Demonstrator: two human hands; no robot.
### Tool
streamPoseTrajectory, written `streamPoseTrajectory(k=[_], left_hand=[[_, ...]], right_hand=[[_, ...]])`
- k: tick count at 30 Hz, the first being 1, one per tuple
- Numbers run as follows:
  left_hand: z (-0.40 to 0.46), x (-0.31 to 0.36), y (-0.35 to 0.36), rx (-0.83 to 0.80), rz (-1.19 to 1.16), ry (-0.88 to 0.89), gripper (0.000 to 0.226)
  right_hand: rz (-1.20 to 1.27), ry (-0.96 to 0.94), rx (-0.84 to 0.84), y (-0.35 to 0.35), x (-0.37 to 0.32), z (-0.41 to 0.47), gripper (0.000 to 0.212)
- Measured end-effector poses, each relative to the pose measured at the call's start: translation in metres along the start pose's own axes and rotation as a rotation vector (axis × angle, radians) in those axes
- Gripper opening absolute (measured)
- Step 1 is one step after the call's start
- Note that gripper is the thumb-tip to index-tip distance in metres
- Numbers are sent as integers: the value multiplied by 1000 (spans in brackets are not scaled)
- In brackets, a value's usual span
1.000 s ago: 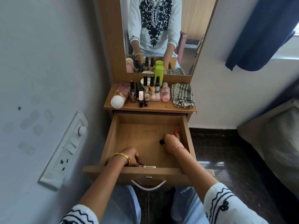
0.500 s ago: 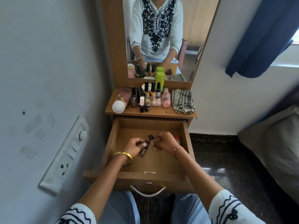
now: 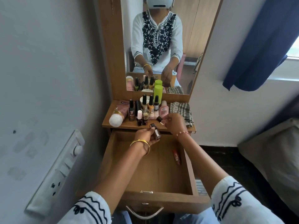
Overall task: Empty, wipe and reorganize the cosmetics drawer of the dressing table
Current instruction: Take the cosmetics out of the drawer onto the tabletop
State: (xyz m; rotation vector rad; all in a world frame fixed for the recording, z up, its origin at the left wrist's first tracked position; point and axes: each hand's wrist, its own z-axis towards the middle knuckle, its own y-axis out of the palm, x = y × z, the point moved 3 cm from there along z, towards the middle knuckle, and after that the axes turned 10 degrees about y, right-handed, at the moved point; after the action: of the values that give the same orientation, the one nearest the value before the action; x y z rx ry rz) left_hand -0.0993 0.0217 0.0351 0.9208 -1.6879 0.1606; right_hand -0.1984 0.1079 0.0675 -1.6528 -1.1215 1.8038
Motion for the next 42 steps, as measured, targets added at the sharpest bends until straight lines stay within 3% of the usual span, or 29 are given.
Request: streamPoseTrajectory(k=[3,9,15,17,23,27,29,31,35,38,42], left_hand=[[5,1,0,37,-53,-25,14],[9,-4,-6,47,-50,-58,14],[11,-3,-13,32,-2,-74,5],[11,-2,-14,20,17,-67,20],[7,0,-11,-18,5,-76,27],[6,1,-11,-35,-25,-62,30],[4,1,-10,-55,-33,-52,32],[2,2,-9,-71,-34,-51,29],[3,4,-11,-46,-15,-37,16],[4,3,-13,-59,6,-29,4],[0,4,-15,-60,-42,0,7]], right_hand=[[-210,-123,-19,6,-7,3,21],[-306,-295,61,17,-12,0,20],[-192,-304,94,9,-10,-5,22],[-131,-269,83,5,-10,-6,20],[-85,-165,-62,6,-6,-7,21],[70,-134,-92,4,-7,-12,17],[164,-116,-210,5,-10,-17,20],[175,-99,-303,6,-12,-23,28],[131,-136,-329,5,-15,-32,44],[186,-106,-381,3,-17,-37,41],[362,-25,-535,0,-19,-41,42]])
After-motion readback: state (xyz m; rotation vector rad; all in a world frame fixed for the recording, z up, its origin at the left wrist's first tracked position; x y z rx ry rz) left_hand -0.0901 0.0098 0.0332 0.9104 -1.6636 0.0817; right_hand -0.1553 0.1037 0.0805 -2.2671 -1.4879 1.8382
